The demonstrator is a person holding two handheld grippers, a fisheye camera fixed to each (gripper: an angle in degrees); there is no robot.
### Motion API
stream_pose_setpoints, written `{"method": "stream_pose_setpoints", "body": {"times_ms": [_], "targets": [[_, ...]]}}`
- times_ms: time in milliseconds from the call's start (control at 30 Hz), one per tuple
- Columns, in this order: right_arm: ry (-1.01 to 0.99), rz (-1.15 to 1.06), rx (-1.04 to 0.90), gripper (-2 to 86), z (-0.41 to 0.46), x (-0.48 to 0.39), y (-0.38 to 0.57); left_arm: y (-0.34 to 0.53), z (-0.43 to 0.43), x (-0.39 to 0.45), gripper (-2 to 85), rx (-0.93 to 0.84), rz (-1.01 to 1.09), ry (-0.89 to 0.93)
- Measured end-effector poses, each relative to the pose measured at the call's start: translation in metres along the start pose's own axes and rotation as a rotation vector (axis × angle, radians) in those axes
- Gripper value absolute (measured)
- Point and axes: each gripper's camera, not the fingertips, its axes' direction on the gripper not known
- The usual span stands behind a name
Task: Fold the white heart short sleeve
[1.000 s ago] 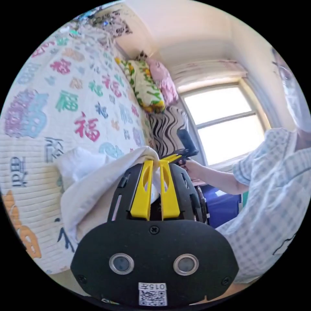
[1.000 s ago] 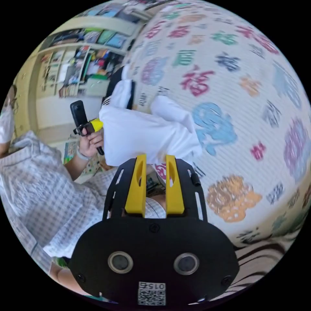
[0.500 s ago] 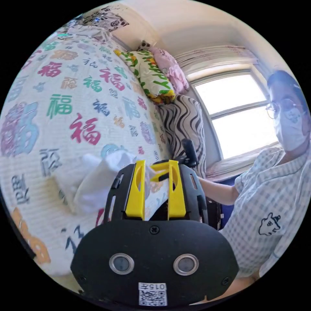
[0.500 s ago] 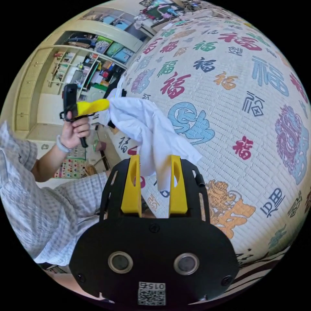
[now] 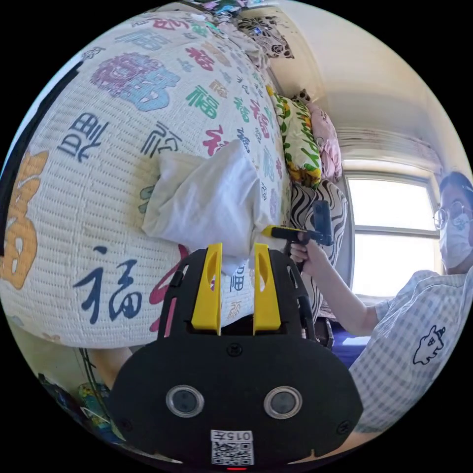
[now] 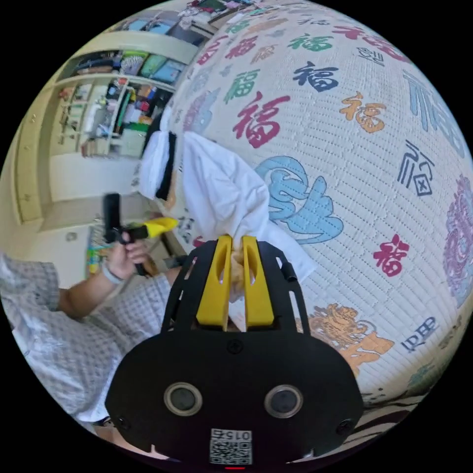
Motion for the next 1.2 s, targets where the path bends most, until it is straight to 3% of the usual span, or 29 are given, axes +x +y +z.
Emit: {"method": "stream_pose_setpoints", "body": {"times_ms": [67,100,267,333,467,900,1067,1200], "targets": [[-0.342,0.039,0.252,3.4,-0.05,0.023,0.031,-0.004,0.0,-0.004,9.8,-0.005,-0.007,-0.01],[-0.375,0.048,0.298,3.2,-0.061,0.028,0.04,-0.006,0.001,-0.004,9.9,-0.009,-0.004,-0.016],[-0.28,0.306,0.724,2.9,-0.151,0.105,0.154,-0.04,0.028,-0.004,11.3,-0.029,0.044,-0.004],[-0.191,0.412,0.808,3.0,-0.166,0.138,0.19,-0.052,0.046,-0.003,12.2,-0.044,0.059,0.004],[-0.065,0.602,0.792,3.4,-0.174,0.203,0.241,-0.077,0.098,-0.006,13.5,-0.093,0.077,0.0],[-0.224,0.516,0.738,4.0,-0.183,0.275,0.296,-0.147,0.197,0.003,12.9,-0.168,0.13,0.07],[-0.248,0.472,0.713,3.9,-0.19,0.281,0.306,-0.169,0.202,-0.003,1.3,-0.212,0.117,0.192],[-0.203,0.404,0.638,3.7,-0.196,0.27,0.304,-0.169,0.153,0.014,-0.2,-0.144,0.237,0.166]]}}
